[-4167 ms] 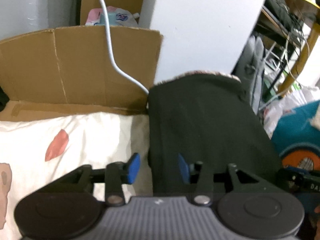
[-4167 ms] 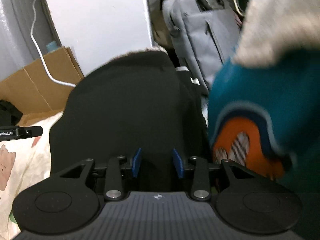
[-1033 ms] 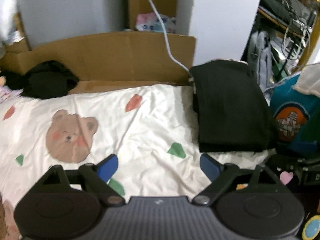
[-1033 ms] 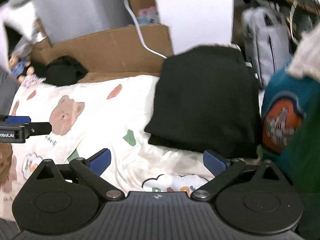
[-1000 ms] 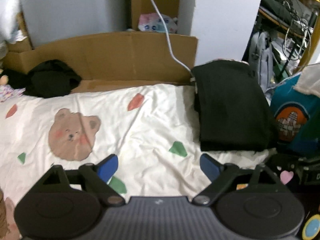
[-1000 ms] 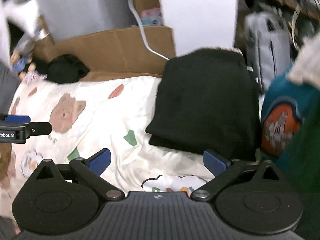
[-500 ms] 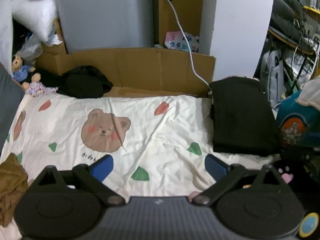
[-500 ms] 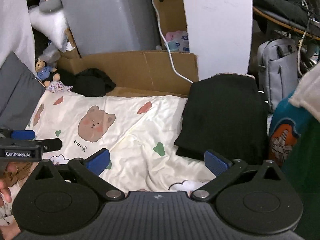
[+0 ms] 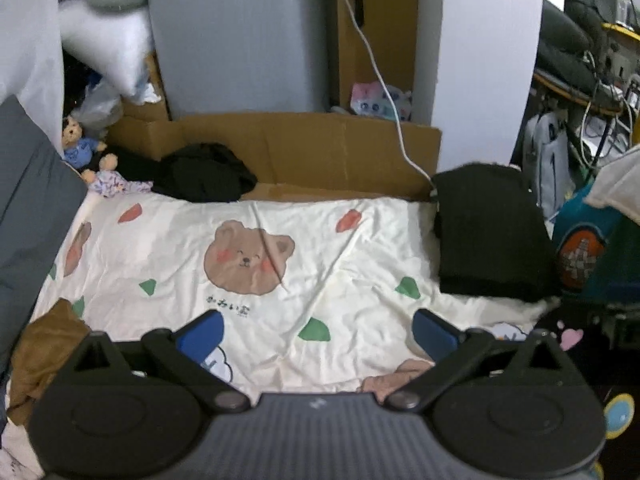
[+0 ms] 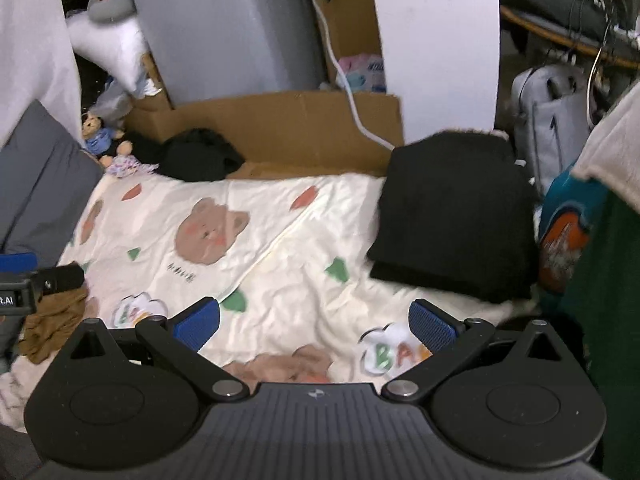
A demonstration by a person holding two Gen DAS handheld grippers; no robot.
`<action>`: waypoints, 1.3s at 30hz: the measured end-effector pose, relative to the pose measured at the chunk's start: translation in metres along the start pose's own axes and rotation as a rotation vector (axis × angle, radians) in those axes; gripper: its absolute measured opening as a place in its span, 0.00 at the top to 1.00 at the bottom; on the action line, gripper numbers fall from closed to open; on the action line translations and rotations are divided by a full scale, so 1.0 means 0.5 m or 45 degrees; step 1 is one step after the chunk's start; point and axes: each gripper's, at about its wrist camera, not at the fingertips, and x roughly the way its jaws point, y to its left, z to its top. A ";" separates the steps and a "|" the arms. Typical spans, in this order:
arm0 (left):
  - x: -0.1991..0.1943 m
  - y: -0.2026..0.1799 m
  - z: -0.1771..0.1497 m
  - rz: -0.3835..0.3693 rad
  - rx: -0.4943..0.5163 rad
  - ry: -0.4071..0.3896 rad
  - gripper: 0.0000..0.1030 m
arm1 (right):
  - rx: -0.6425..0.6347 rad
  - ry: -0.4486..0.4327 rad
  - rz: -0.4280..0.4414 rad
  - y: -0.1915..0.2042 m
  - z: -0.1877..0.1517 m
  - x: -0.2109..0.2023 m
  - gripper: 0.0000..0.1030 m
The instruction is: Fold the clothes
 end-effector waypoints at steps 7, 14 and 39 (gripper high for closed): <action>-0.013 0.039 -0.012 0.015 -0.040 -0.017 0.01 | -0.015 -0.059 -0.060 0.018 -0.002 -0.013 0.00; -0.013 0.074 -0.051 0.030 -0.127 0.019 0.01 | -0.096 -0.058 0.017 0.042 -0.007 -0.028 0.00; -0.027 0.072 -0.078 0.034 -0.197 0.066 0.01 | -0.267 -0.013 0.086 0.081 -0.027 -0.029 0.00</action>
